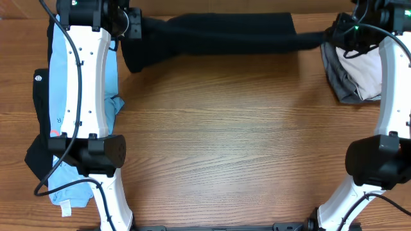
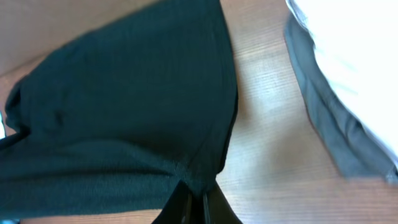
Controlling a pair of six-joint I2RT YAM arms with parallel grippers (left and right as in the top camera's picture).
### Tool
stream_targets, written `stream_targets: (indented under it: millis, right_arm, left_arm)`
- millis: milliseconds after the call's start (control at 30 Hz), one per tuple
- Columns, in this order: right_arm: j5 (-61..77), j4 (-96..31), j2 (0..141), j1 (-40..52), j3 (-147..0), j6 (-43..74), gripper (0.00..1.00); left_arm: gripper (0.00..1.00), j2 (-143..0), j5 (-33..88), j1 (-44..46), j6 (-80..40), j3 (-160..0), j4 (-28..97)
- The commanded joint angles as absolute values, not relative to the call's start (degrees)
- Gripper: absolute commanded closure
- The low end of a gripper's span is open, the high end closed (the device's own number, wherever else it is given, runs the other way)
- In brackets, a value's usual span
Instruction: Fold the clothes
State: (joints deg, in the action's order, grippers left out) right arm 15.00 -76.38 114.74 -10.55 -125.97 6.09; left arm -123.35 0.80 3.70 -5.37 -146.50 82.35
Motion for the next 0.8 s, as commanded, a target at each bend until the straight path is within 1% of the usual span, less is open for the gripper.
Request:
stream_targets:
  millis: [0, 267, 400, 567, 767]
  right_arm:
    - [13.6, -78.7, 109.6, -12.2, -126.8, 5.5, 0.96]
    - [13.6, -87.8, 102.5, -12.7, -126.8, 5.5, 0.96]
    - [13.6, -91.0, 100.3, -13.0, -126.8, 5.5, 0.96]
    - [12.1, -91.4, 95.4, -13.0, -126.8, 5.6, 0.96]
    - [10.1, -90.4, 88.7, -13.0, -126.8, 5.8, 0.96]
  left_arm:
    - [0.96, -118.2, 2.0, 3.0, -4.2, -147.5, 85.8]
    - [0.96, -113.2, 2.0, 3.2, -4.3, -147.5, 96.9]
    - [0.96, -111.5, 4.5, 3.6, -3.8, -146.3, 96.8]
    - [0.96, -107.5, 4.5, 3.6, -3.8, -146.2, 96.8]
    - [0.96, -100.5, 1.0, 3.6, -3.8, -146.3, 94.5]
